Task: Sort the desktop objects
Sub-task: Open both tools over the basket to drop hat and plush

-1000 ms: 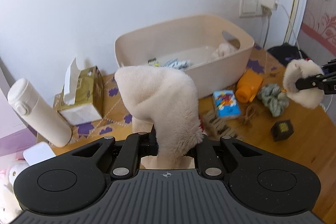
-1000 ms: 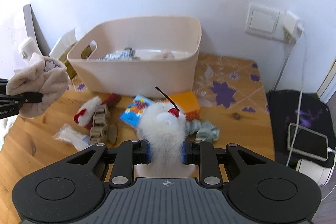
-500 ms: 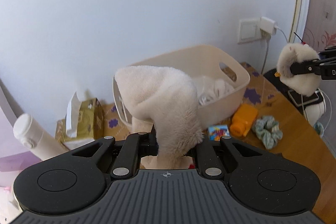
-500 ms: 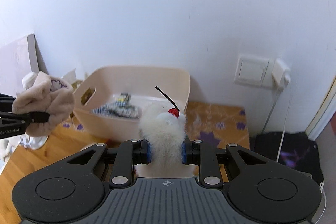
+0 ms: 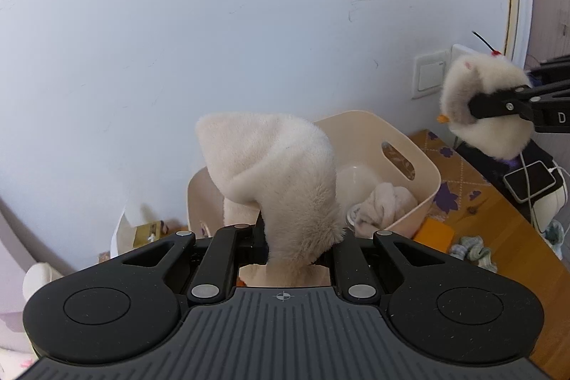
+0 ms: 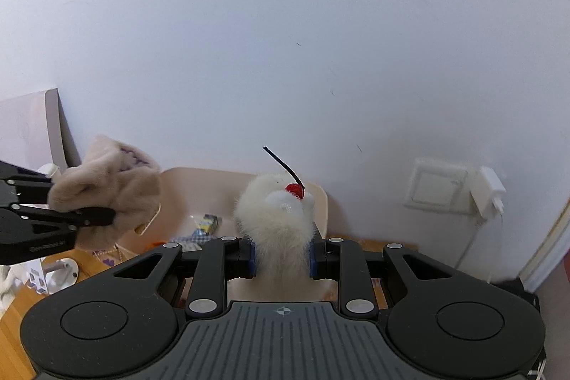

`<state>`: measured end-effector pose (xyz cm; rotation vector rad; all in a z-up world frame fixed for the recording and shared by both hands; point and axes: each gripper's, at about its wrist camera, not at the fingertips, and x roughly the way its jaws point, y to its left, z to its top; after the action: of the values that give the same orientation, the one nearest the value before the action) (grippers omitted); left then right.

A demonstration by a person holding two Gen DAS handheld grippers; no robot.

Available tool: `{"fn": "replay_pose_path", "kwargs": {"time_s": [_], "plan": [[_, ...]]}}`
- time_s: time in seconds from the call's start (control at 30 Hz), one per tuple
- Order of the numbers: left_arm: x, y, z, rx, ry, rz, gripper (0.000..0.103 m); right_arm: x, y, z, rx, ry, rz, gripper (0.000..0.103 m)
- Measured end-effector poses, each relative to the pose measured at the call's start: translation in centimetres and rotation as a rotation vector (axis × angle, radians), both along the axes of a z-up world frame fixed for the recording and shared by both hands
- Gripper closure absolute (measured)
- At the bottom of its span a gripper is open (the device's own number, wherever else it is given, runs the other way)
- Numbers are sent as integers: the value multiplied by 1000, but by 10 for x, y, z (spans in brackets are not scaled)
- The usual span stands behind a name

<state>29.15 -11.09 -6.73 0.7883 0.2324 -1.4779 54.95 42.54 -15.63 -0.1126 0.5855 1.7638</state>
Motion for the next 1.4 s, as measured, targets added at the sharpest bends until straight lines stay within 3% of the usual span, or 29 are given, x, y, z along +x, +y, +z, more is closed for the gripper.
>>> {"fn": "replay_pose_path", "kwargs": {"time_s": [0.23, 0.5, 0.67, 0.87, 1.0, 1.1, 1.13, 1.17, 1.2, 1.23, 1.33, 1.4], "plan": [[0, -28, -11, 36, -15, -15, 90, -13, 34, 7, 17, -29, 21, 79], [12, -60, -42, 136, -6, 53, 89, -34, 78, -1, -27, -28, 49, 79], [29, -79, -59, 228, 76, 123, 89, -46, 109, -12, -105, 17, 75, 79], [37, -86, -69, 284, 122, 102, 88, -48, 137, -32, -217, 181, 80, 78], [48, -91, -73, 327, 183, 119, 86, -61, 132, -46, -243, 116, 93, 77], [52, -90, -74, 336, 203, 112, 78, -70, 137, -51, -258, 96, 97, 75], [53, -89, -74, 333, 200, 106, 67, -72, 137, -52, -263, 93, 97, 73], [54, -88, -75, 336, 197, 103, 53, -73, 138, -53, -269, 88, 99, 66], [47, -90, -77, 339, 190, 95, 45, -73, 136, -54, -273, 79, 102, 56], [48, -89, -77, 334, 185, 100, 36, -73, 135, -55, -275, 70, 105, 54], [52, -82, -78, 301, 174, 104, 32, -76, 133, -55, -266, 37, 113, 47], [54, -79, -75, 291, 175, 104, 29, -78, 130, -54, -263, 20, 109, 34]]}}
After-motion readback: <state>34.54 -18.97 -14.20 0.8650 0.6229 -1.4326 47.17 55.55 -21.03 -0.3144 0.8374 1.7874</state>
